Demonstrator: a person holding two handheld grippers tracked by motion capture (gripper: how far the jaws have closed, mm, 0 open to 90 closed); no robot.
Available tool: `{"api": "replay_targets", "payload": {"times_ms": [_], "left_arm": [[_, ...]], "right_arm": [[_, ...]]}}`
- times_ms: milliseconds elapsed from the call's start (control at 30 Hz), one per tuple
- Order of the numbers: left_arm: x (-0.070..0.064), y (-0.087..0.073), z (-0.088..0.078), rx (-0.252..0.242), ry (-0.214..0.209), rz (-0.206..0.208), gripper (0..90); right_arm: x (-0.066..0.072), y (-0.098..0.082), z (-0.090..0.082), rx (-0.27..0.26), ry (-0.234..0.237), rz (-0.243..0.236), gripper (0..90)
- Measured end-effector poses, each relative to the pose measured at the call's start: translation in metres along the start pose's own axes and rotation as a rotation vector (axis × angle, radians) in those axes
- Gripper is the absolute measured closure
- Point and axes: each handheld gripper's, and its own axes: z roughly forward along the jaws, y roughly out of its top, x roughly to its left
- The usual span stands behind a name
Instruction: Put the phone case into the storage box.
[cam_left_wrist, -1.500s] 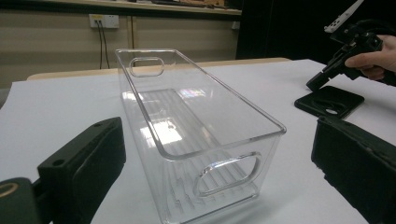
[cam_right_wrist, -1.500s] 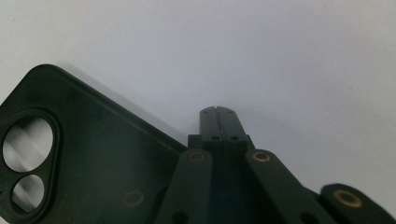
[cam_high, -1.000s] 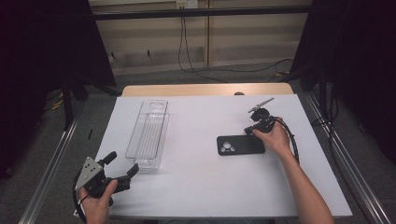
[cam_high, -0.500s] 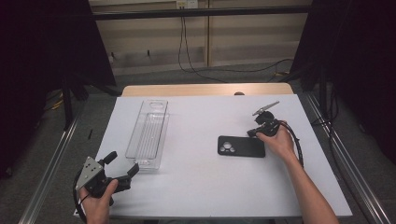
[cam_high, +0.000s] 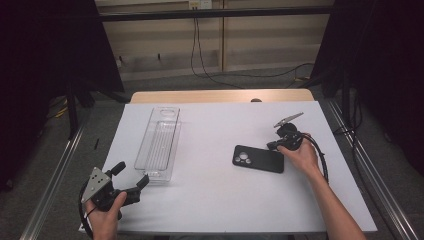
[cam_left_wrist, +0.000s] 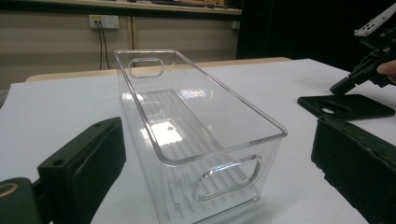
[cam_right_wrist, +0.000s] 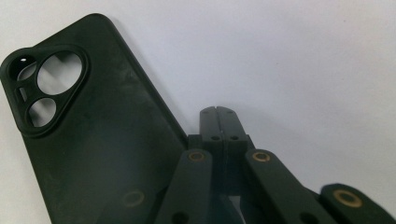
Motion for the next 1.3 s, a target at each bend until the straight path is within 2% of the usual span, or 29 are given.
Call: {"api": "replay_targets", "payload": {"times_ms": [267, 633, 800, 967, 1233, 1300], "left_arm": [[0.0, -0.001, 0.0, 0.003, 0.003, 0.0, 3.2], [0.001, 0.0, 0.0, 0.002, 0.004, -0.003, 3.2], [0.001, 0.0, 0.0, 0.0, 0.003, 0.0, 3.2], [0.001, 0.0, 0.0, -0.005, 0.006, -0.005, 3.2], [0.0, 0.0, 0.001, -0.006, 0.002, -0.007, 3.2], [0.001, 0.0, 0.0, -0.002, 0.004, -0.001, 3.2]], "right_arm": [[0.003, -0.009, -0.005, -0.006, 0.019, 0.0, 90.0], [0.01, -0.014, -0.01, 0.01, 0.006, -0.016, 90.0], [0.015, -0.016, -0.012, 0.017, -0.007, -0.028, 90.0], [0.022, -0.019, -0.016, 0.046, -0.014, -0.065, 90.0], [0.024, -0.027, -0.018, 0.015, -0.007, -0.055, 90.0], [0.025, -0.027, -0.019, 0.02, -0.011, -0.073, 90.0]]}}
